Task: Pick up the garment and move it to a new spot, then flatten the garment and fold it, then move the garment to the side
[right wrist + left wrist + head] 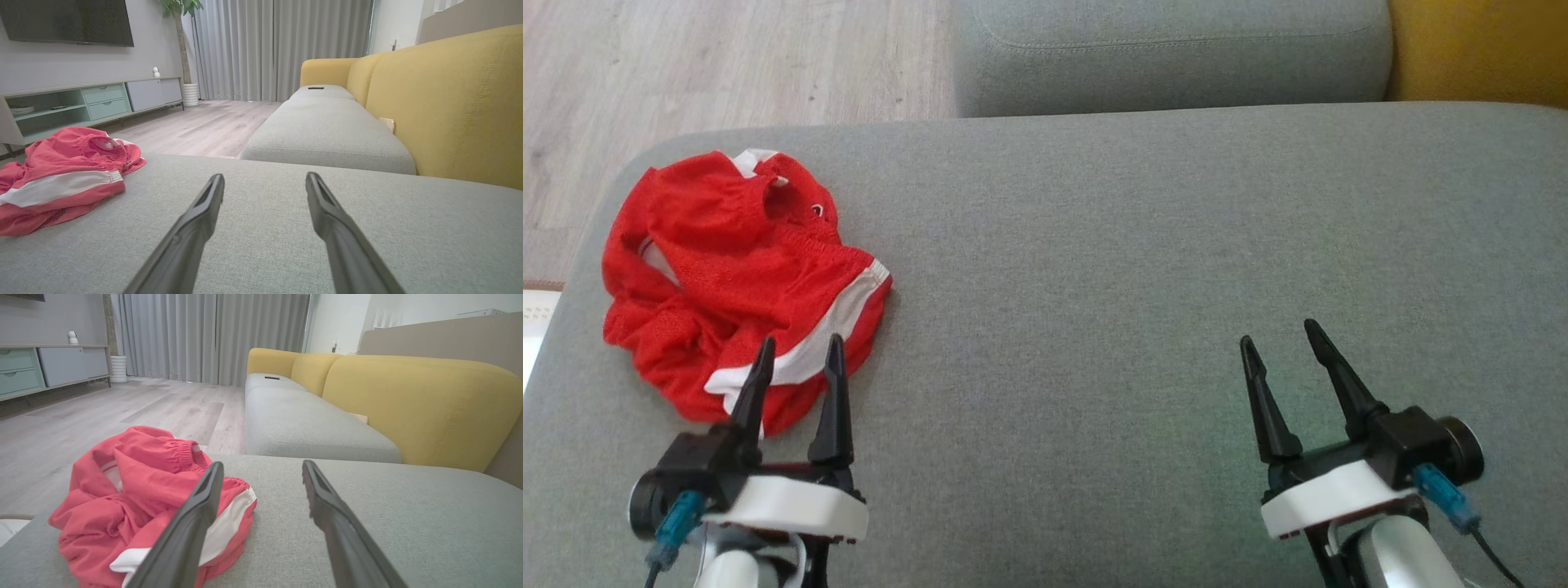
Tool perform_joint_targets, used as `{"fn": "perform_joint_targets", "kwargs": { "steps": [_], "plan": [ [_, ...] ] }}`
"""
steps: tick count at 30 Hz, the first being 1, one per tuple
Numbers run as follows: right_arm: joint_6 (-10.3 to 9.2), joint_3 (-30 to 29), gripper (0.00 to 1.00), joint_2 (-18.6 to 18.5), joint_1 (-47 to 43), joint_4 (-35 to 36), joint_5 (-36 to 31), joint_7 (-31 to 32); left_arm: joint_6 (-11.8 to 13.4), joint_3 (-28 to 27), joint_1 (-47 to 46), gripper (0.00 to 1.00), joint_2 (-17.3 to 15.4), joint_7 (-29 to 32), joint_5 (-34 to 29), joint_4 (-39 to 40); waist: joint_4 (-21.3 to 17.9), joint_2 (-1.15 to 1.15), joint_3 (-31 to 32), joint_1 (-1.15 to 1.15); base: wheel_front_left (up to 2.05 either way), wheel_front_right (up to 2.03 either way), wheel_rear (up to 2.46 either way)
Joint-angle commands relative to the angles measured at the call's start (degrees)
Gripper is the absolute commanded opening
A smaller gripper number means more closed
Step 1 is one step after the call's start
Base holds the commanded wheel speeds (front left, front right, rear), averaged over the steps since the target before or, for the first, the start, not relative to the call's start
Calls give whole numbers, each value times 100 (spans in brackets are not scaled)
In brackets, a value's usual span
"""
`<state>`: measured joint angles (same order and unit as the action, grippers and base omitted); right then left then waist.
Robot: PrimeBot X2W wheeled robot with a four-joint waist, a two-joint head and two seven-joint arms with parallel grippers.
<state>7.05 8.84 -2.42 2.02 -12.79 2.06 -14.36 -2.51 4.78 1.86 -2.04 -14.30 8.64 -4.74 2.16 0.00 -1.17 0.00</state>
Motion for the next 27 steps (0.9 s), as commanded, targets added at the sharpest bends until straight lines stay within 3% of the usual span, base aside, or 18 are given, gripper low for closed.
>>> {"fn": "perform_joint_targets", "kwargs": {
  "steps": [1, 27],
  "plan": [
    [44, 131, 100, -45, 304, 154, -31, -63, 39, -200, -302, 100, -84, -70, -40, 140, 4, 0, -3, 0, 0, 0, 0],
    [44, -115, 100, -45, 237, 44, -47, -63, 74, -166, -367, 100, -84, -70, -167, -92, 172, 0, -67, 0, 0, 0, 0]
  ]
}}
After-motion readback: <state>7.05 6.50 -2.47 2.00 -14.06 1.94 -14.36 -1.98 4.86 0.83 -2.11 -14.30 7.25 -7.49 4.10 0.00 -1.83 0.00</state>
